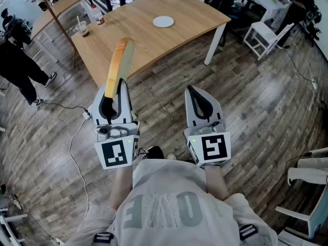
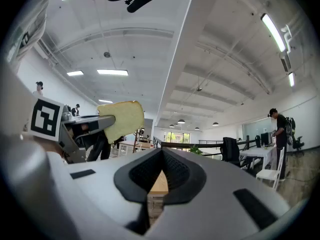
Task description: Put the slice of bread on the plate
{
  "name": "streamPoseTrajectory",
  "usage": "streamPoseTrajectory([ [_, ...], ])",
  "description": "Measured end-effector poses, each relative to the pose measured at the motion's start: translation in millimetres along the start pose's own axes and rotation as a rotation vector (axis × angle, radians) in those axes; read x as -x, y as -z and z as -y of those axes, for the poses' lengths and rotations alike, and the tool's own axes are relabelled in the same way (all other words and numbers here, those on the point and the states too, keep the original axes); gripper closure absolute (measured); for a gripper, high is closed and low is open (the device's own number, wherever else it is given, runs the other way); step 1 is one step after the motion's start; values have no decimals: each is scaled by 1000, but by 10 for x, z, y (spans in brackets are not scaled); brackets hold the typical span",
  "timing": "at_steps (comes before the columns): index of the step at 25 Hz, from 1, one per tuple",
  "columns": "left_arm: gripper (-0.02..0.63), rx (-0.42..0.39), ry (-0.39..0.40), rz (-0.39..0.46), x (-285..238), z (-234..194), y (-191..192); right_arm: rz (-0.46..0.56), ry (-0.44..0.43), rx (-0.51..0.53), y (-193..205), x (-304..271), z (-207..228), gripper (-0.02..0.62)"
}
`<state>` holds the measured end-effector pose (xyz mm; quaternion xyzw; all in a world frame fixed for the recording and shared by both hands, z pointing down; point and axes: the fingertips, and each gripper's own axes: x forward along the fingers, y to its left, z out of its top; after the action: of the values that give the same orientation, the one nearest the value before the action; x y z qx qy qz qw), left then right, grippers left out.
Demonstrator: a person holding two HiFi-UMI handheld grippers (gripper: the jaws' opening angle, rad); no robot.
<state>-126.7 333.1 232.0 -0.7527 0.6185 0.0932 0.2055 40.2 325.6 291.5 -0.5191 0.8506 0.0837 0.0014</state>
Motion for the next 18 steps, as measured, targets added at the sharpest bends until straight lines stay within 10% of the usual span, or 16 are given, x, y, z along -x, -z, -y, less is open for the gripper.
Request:
streamPoseTrajectory([
  [18, 517, -32, -10, -23, 85, -23, -81, 64, -14, -55, -62, 116, 60, 578],
])
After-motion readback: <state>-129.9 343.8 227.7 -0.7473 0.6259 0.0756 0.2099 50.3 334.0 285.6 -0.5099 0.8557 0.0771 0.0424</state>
